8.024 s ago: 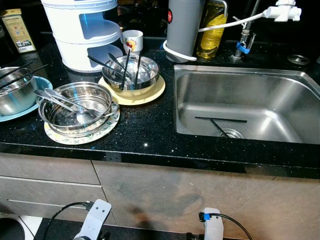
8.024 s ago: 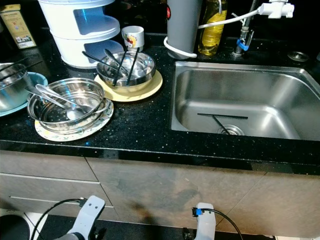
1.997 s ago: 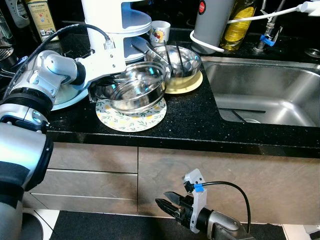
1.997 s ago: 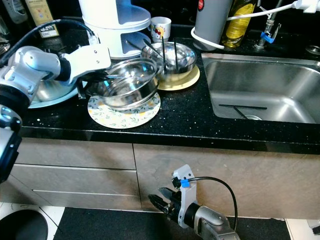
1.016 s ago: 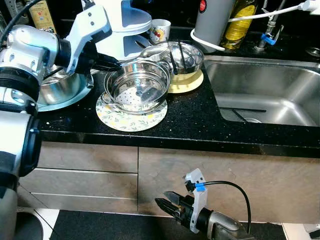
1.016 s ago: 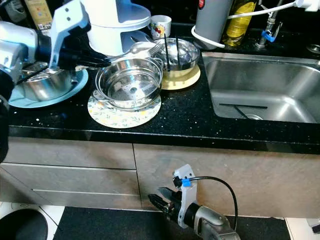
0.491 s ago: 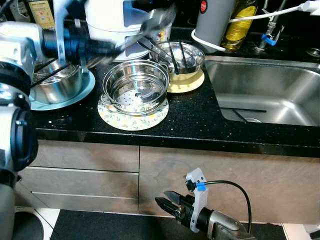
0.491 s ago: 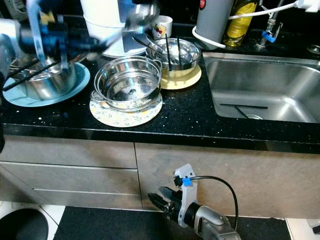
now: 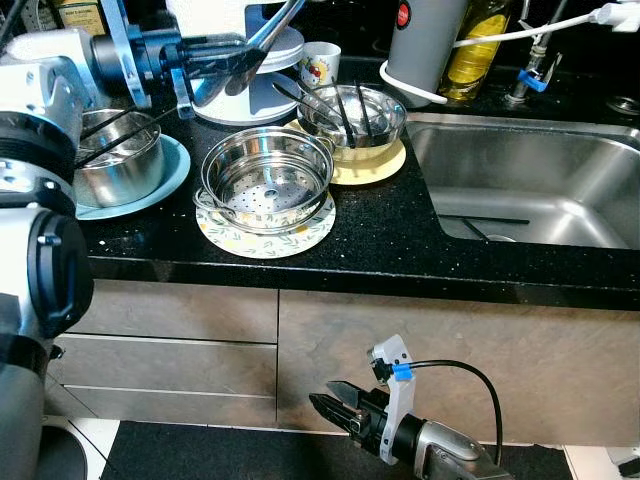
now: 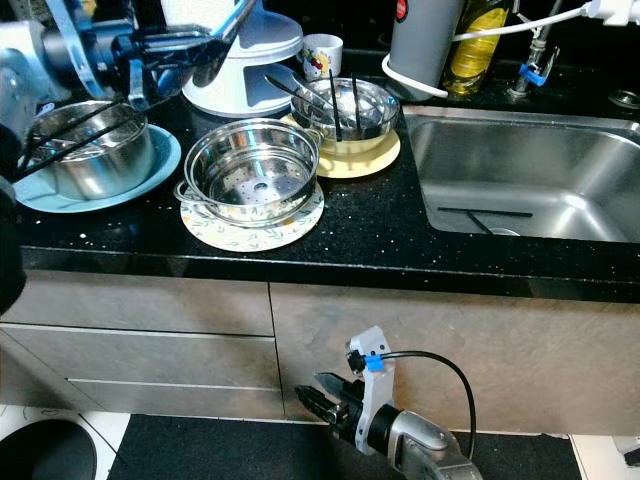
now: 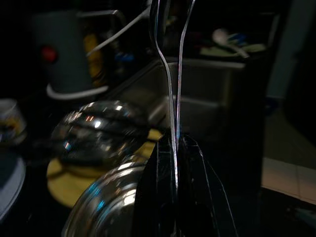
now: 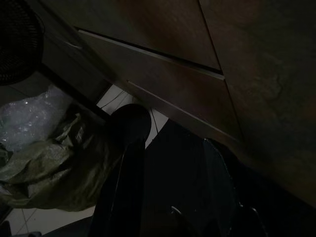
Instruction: Kitchen organization
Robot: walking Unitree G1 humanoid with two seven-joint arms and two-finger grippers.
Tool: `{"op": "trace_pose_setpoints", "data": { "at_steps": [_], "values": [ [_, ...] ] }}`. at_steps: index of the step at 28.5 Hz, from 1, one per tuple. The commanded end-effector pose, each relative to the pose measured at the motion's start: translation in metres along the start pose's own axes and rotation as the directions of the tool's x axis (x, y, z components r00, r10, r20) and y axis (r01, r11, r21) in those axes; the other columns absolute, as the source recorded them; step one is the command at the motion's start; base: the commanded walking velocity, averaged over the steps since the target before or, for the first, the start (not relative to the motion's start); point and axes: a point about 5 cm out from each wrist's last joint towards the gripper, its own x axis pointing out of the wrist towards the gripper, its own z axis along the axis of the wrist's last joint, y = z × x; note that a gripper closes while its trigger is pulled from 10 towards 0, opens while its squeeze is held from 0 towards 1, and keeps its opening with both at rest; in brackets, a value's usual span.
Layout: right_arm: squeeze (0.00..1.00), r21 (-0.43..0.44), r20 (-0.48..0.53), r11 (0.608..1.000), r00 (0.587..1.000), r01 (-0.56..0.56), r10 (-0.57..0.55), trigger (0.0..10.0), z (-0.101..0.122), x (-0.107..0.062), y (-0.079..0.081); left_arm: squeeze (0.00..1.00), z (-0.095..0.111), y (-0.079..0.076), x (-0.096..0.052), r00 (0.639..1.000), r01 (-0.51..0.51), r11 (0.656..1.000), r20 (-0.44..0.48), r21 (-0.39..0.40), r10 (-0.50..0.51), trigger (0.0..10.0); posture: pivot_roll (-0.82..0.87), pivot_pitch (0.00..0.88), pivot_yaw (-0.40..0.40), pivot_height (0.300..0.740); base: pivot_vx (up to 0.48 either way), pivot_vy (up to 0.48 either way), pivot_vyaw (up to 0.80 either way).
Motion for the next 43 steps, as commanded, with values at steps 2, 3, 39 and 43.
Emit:
{"op": "trace_pose_setpoints", "data": {
  "at_steps": [2, 3, 39, 43],
  "values": [
    [0.00, 0.012, -0.002, 1.000, 1.000, -0.006, 0.006, 10.0, -0.001, -0.002, 0.001, 0.00, 0.000, 0.001, 0.002, 1.000, -0.018, 1.000, -0.003, -0.008, 0.018, 0.0, -0.07, 0.205, -0.022, 0.740, 0.000, 0.000, 0.00],
    [0.00, 0.013, 0.000, 1.000, 1.000, -0.007, 0.007, 10.0, 0.000, -0.002, 0.001, 0.00, 0.003, 0.001, 0.002, 1.000, -0.021, 0.999, 0.019, -0.029, 0.022, 0.0, -0.07, 0.206, -0.019, 0.740, 0.000, 0.000, 0.00],
    [0.00, 0.044, 0.016, 0.999, 1.000, -0.017, 0.017, 10.0, -0.003, -0.002, 0.006, 0.00, -0.061, -0.099, 0.021, 0.967, 0.027, 0.964, -0.238, -0.266, -0.093, 0.0, -0.06, 0.198, -0.011, 0.740, 0.000, 0.000, 0.00],
    [0.00, 0.044, 0.018, 0.999, 1.000, -0.017, 0.016, 10.0, -0.002, -0.002, 0.006, 0.00, -0.062, -0.087, 0.023, 0.965, -0.072, 0.972, -0.262, -0.222, 0.011, 0.0, -0.06, 0.198, -0.011, 0.740, 0.000, 0.000, 0.00]
  ]
}}
